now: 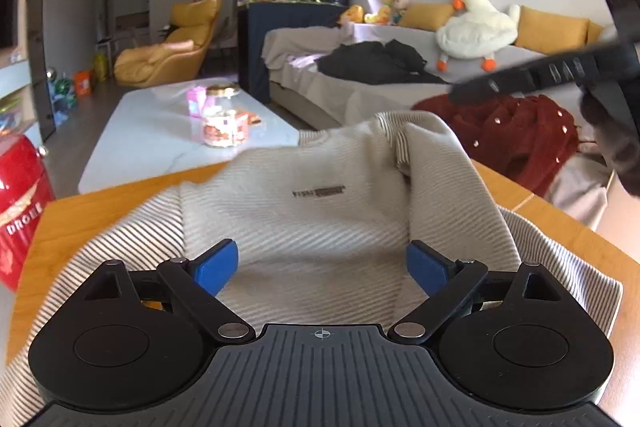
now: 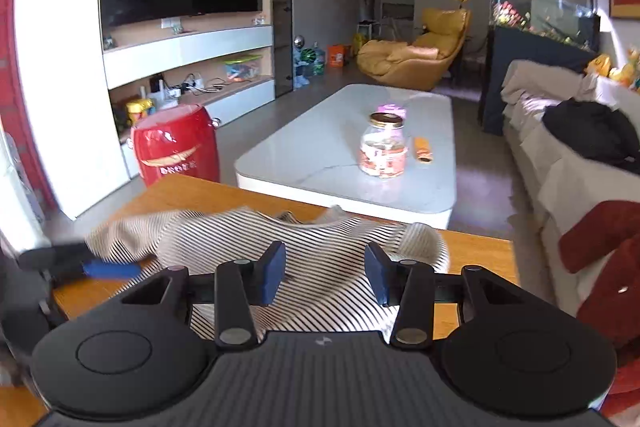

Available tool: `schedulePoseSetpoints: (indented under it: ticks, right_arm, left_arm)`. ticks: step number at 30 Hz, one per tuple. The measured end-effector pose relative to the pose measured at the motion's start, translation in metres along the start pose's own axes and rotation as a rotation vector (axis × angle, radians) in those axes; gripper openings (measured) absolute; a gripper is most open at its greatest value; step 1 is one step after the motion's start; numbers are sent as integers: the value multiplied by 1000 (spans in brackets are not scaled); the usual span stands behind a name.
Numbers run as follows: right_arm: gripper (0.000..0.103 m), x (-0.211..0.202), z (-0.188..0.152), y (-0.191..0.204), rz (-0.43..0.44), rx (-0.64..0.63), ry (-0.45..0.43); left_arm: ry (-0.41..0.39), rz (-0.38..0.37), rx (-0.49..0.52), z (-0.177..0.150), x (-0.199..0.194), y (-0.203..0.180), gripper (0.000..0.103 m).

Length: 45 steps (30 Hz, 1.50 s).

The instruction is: Fold clothes

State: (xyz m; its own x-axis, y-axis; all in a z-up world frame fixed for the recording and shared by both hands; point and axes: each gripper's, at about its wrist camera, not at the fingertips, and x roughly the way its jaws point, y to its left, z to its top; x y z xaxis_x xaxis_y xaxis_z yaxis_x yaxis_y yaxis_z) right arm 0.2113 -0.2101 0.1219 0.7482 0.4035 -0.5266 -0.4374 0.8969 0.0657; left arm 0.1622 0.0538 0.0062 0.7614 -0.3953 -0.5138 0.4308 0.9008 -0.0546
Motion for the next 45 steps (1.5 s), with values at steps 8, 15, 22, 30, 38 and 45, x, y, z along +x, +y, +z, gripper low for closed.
schedulePoseSetpoints:
  ticks: [8,15,22,30,38,45]
  right_arm:
    - [41,148,56,22,187,161,229]
    - [12,245,44,38,122,247,414]
    - [2,229,114,39,-4,69,133]
    - [24,107,63,5,-36,-5,74]
    - [57,-24,-73,20,58,132,126]
    - [46,-10,-126,81,107,68,89]
  left_arm:
    - [112,-89,-72,-31,-1,-1,96]
    - [118,-147,-103,-38,-10,4,102]
    - [116,-157,-130,-39,-9,9,103]
    - [125,-148,-194,-27,-19,21,103]
    - [-43,7,-190,-3,-37,38,103]
    - [-71,37,-381,14,-33,55,103]
